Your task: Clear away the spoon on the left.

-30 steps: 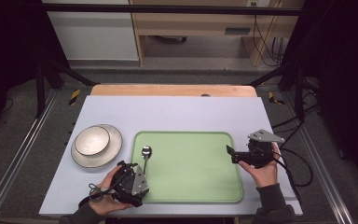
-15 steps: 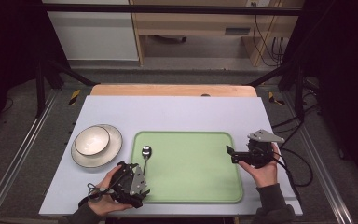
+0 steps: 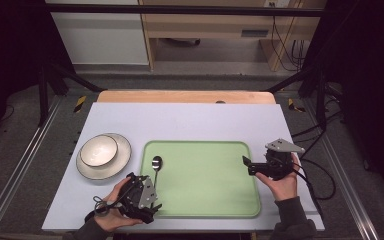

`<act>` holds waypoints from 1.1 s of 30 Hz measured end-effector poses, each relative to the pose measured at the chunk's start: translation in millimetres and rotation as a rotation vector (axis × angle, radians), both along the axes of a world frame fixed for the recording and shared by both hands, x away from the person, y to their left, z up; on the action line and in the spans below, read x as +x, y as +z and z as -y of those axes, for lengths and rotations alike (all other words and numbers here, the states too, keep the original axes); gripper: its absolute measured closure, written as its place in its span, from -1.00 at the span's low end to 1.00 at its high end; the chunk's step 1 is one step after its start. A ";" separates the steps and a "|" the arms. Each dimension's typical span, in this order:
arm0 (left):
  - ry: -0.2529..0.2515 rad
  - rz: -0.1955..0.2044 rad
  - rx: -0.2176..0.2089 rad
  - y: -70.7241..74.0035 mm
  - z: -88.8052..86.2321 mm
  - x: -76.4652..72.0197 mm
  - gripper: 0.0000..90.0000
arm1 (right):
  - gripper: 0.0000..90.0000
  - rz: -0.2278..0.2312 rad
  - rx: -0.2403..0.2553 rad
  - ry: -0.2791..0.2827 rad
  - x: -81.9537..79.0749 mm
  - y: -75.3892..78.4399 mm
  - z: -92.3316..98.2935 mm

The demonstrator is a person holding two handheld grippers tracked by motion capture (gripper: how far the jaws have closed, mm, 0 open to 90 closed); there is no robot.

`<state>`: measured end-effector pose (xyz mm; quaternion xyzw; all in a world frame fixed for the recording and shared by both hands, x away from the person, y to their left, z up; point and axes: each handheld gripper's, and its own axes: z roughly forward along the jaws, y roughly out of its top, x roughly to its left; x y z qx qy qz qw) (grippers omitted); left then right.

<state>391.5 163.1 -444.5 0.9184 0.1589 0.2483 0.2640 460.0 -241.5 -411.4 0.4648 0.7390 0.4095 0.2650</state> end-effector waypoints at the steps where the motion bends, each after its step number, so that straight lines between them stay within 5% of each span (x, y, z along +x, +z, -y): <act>1: 0.002 0.000 -0.001 0.2 -0.4 0.4 -0.82 | -0.95 0.005 -0.004 0.001 0.2 -0.1 0.4; 10: 0.057 0.019 -0.050 7.3 -11.2 5.1 -0.80 | -0.95 0.008 -0.006 0.000 0.1 0.2 1.0; 15: 0.106 0.024 -0.116 12.6 -20.2 9.1 -0.78 | -0.95 0.010 0.002 -0.003 -0.3 0.8 1.3; 22: 0.187 0.057 -0.231 18.6 -34.1 12.8 -0.76 | -0.95 0.016 0.000 -0.008 -0.7 1.5 2.5; 27: 0.280 0.096 -0.349 23.2 -51.7 15.4 -0.71 | -0.95 0.027 0.002 -0.015 -1.2 2.9 4.4; 33: 0.329 0.091 -0.445 25.9 -66.9 16.3 -0.63 | -0.95 0.028 0.003 -0.022 -2.1 4.2 5.8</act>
